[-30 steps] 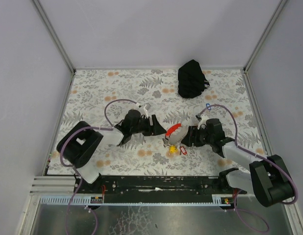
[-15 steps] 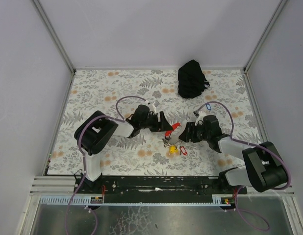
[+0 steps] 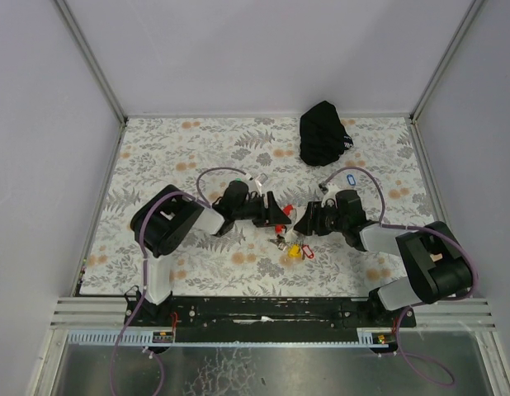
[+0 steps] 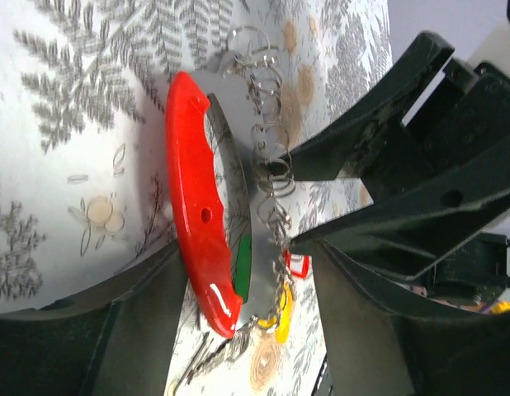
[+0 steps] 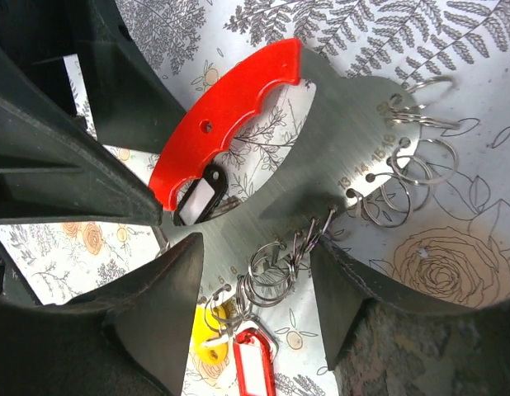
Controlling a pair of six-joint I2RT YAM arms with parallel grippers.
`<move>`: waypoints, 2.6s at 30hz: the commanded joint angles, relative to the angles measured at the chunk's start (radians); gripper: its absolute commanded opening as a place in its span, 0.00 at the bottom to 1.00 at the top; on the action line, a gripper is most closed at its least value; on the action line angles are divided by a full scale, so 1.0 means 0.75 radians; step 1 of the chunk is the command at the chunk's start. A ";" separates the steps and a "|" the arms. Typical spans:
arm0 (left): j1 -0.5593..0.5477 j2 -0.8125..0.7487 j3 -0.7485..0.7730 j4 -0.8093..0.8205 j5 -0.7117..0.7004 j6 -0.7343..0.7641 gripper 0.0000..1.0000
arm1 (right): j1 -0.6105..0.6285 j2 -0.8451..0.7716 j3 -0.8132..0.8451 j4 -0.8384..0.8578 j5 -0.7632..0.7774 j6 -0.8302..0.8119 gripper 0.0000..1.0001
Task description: Put the keys on the keyring
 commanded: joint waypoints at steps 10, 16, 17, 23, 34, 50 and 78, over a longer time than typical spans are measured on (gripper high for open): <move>0.042 -0.056 -0.164 0.311 0.099 -0.203 0.43 | 0.049 0.018 0.023 0.004 -0.035 -0.005 0.61; 0.019 0.009 -0.139 0.342 0.108 -0.226 0.34 | 0.051 -0.002 0.017 0.005 -0.035 -0.013 0.62; 0.017 0.017 -0.133 0.342 0.108 -0.228 0.32 | 0.053 -0.003 0.016 0.006 -0.035 -0.014 0.62; 0.010 0.045 -0.102 0.342 0.098 -0.226 0.25 | 0.052 -0.014 0.016 -0.002 -0.039 -0.017 0.62; 0.027 -0.193 -0.157 0.158 0.058 -0.008 0.08 | 0.052 -0.358 -0.049 -0.108 0.018 -0.103 0.67; 0.030 -0.863 0.020 -0.828 -0.157 0.635 0.00 | 0.059 -0.950 -0.159 -0.023 0.003 -0.188 0.76; -0.050 -0.979 0.389 -1.392 -0.339 0.969 0.00 | 0.517 -0.292 -0.343 1.261 0.246 -0.745 0.41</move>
